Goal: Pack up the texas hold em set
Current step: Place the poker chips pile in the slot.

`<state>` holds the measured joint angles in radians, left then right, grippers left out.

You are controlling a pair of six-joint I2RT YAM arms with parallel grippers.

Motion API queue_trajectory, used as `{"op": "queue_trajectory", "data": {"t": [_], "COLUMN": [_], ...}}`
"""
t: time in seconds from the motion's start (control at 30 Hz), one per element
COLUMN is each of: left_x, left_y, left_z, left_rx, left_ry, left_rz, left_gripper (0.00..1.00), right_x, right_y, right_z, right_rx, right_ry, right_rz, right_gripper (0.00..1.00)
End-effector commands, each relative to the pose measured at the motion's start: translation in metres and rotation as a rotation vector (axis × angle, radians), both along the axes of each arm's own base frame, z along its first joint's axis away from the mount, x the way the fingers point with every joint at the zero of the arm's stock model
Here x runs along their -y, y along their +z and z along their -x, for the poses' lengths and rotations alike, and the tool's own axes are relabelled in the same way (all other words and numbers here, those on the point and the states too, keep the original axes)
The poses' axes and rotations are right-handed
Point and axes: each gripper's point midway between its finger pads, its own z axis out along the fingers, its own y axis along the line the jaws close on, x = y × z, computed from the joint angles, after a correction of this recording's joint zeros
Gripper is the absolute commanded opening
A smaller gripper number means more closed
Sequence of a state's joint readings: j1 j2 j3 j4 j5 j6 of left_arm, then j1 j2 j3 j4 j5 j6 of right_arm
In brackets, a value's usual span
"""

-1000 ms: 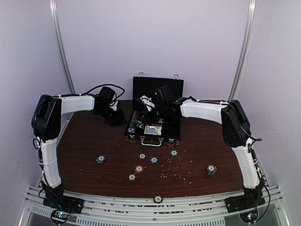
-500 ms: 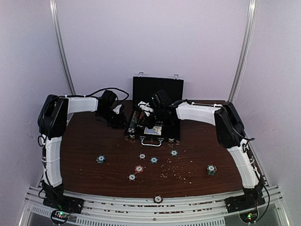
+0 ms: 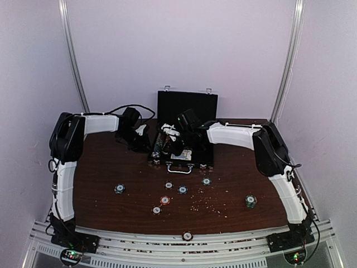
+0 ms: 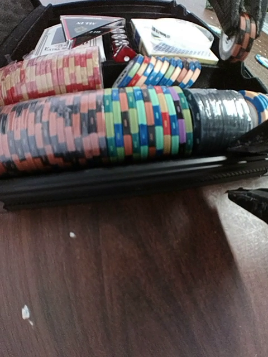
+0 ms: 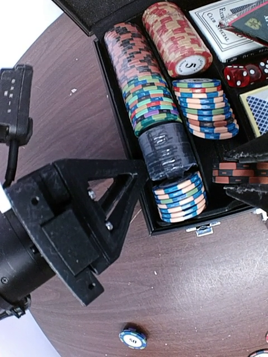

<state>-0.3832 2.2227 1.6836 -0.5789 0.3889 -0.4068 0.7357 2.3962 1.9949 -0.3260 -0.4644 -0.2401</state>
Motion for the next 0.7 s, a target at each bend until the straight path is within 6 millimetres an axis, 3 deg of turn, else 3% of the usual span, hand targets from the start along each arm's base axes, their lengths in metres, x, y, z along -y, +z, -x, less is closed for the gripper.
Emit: {"op": "queue_trajectory", "data": {"t": [0.0,0.17,0.37,0.67], "left_x": [-0.007,-0.009,-0.011,-0.002], "left_y": [-0.007,-0.013,-0.021,-0.018], "left_z": [-0.009,-0.009,-0.003,0.002], "left_rx": [0.023,0.042,0.064,0.124], "left_ry": [-0.027,-0.065,-0.137,-0.253], "left_rz": [-0.049,-0.072,-0.108,-0.134], "left_gripper": [0.21,0.13,0.01,0.00], "right_x": [-0.005,0.011,0.015,0.017], "right_y": [-0.002,-0.014,-0.013,-0.004], "right_z": [-0.004,-0.025,-0.038,-0.046], "right_rx": [0.035,0.117,0.160,0.191], "right_ry": [-0.005,-0.109,-0.167,-0.206], "right_rz": [0.019,0.117,0.127,0.117], "right_gripper": [0.00,0.00,0.00,0.00]}}
